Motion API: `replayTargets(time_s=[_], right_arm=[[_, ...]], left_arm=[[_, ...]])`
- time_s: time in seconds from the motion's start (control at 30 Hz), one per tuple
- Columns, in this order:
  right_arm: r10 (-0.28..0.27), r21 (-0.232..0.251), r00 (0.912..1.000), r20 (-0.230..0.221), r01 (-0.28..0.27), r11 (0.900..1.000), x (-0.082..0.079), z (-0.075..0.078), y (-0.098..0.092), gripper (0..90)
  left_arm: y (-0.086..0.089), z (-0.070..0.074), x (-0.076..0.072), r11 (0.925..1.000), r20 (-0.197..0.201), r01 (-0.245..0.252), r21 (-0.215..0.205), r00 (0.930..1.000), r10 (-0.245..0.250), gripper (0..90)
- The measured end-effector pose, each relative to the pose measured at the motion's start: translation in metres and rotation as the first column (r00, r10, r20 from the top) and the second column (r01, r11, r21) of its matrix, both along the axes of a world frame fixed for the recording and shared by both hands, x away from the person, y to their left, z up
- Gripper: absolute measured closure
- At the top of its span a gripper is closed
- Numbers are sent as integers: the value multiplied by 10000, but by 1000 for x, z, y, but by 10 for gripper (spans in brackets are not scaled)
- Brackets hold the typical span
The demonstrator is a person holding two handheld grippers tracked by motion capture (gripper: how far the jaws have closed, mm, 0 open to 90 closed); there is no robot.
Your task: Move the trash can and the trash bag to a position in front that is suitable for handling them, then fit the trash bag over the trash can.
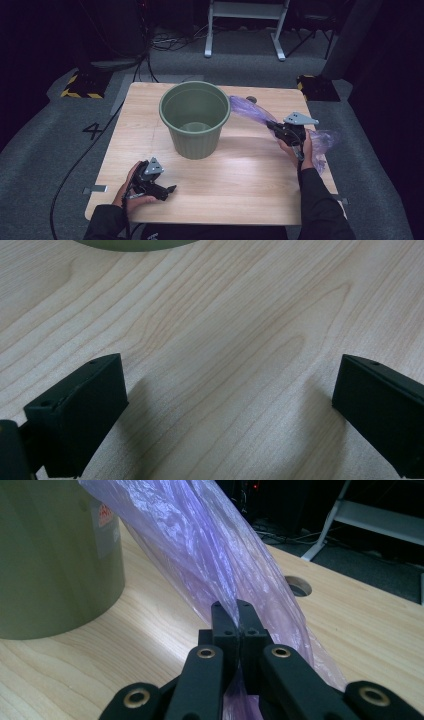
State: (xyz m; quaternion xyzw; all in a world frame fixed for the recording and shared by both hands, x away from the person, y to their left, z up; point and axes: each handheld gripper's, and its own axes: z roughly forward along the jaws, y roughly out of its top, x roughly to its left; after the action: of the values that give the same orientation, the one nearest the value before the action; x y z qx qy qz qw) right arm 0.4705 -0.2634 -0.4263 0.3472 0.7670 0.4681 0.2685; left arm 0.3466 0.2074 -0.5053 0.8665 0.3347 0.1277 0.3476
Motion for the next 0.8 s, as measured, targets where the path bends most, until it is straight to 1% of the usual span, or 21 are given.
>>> replayTargets(time_s=[0.03, 0.1, 0.13, 0.17, 0.53, 0.67, 0.8], right_arm=[[1, 33, 10000, 80, -1, 10000, -1, 4, 1, 900], [6, 39, 9999, 111, -7, 10000, -1, 5, 1, 900], [24, -34, 9997, 247, -23, 10000, -2, 9, 3, 900], [28, -48, 9996, 275, -27, 10000, -2, 10, 3, 900], [65, 333, 9972, 749, -90, 9994, -9, 31, 6, 900], [124, 263, 9951, 979, -150, 9995, -11, 39, 8, 900], [-26, 406, 9929, 1188, -22, 9992, -12, 47, 5, 900]], left_arm=[[0, 0, 0, 10000, 2, 1, -1, 10000, -1, 6], [0, 0, 0, 10000, 6, 2, -9, 10000, -2, 6], [0, 0, 0, 10000, 4, 2, -11, 10000, -2, 6], [0, 0, 0, 10000, 0, 1, 1, 10000, -1, 7], [0, 0, 0, 10000, 5, 5, -12, 10000, -5, 6], [0, 0, 0, 10000, 1, 6, 16, 10000, -6, 6], [0, 0, 1, 10000, 8, 17, 6, 10000, -17, 6]])
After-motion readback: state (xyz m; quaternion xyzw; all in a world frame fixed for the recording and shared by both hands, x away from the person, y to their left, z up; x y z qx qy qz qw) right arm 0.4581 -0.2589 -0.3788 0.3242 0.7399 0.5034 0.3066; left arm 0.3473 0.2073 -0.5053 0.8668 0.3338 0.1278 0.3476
